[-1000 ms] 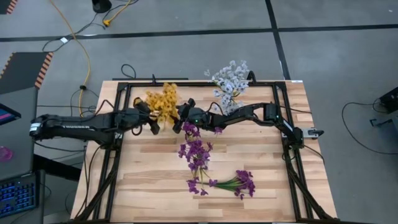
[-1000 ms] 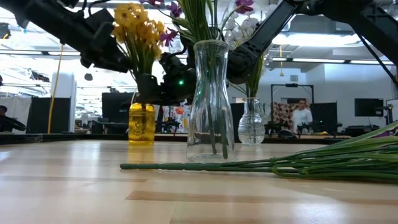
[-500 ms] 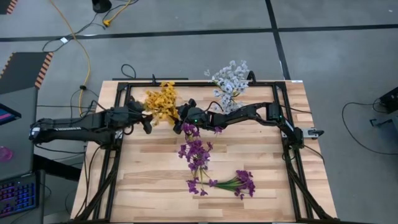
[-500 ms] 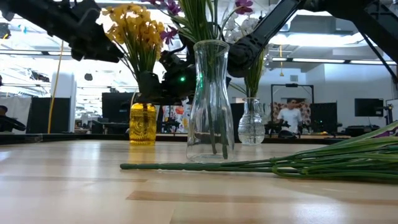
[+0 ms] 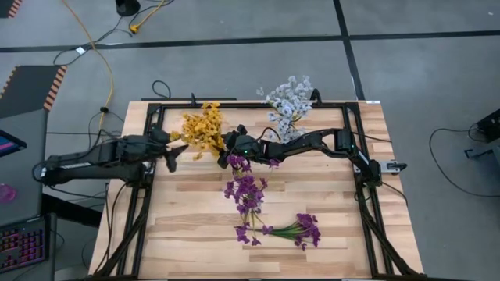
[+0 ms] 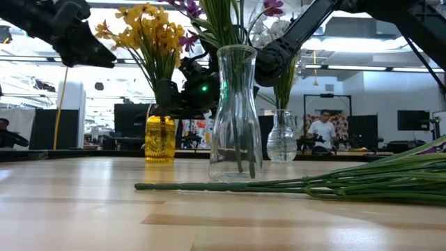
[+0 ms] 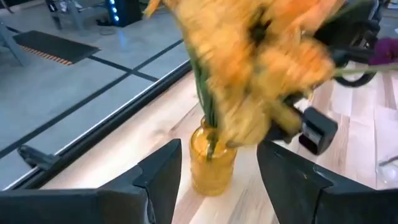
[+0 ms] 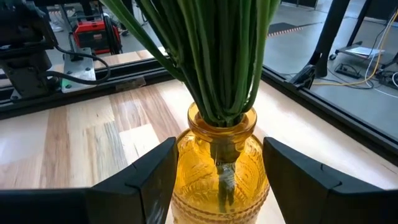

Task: Sort flowers into vase by color
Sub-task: Put the yellow flowers into the yellow vase, then put the violet flowers into the bottom transparent vase

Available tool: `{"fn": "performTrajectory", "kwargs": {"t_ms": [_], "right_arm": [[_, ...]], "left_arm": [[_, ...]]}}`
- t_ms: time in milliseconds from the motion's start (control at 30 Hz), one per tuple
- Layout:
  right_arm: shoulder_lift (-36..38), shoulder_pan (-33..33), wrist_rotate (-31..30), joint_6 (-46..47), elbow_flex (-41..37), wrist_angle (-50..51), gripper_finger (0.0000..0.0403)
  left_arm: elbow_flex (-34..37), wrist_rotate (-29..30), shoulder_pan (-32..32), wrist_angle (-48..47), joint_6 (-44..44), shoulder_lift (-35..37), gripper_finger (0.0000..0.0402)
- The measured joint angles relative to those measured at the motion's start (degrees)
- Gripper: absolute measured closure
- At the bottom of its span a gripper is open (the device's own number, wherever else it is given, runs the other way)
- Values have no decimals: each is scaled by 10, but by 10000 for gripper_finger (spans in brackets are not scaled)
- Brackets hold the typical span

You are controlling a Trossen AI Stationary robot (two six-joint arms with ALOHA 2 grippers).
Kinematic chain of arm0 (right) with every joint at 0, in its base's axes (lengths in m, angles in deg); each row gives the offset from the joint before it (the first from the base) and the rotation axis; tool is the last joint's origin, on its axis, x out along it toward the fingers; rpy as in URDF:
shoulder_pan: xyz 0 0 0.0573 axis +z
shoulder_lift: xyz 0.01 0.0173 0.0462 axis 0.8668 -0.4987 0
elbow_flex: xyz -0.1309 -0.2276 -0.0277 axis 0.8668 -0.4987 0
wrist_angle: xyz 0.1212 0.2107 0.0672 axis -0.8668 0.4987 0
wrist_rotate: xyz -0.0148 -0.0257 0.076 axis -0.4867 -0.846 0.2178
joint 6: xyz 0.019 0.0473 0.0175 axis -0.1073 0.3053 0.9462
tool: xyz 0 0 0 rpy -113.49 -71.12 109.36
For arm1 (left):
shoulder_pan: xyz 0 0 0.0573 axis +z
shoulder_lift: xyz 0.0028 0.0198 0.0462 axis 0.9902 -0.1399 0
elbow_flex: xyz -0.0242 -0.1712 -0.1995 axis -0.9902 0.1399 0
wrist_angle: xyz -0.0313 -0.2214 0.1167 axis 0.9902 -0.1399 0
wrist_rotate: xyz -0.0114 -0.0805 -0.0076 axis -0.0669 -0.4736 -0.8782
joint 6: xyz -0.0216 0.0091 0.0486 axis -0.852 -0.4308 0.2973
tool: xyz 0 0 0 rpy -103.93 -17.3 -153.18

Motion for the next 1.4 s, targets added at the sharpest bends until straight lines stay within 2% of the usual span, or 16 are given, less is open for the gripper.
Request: {"fn": "performTrajectory", "kwargs": {"t_ms": [167, 367, 500, 1400], "right_arm": [[1, 0, 0, 12, 0, 1, 140], [31, 0, 0, 46, 0, 86, 142], [43, 3, -1, 47, -1, 102, 143], [46, 3, 1, 45, -1, 101, 142]], "left_arm": [[0, 0, 0, -14, -3, 38, 203], [0, -2, 0, -13, -3, 62, 203], [0, -5, 0, -13, -3, 60, 203], [2, -5, 0, -12, -2, 59, 203]]}}
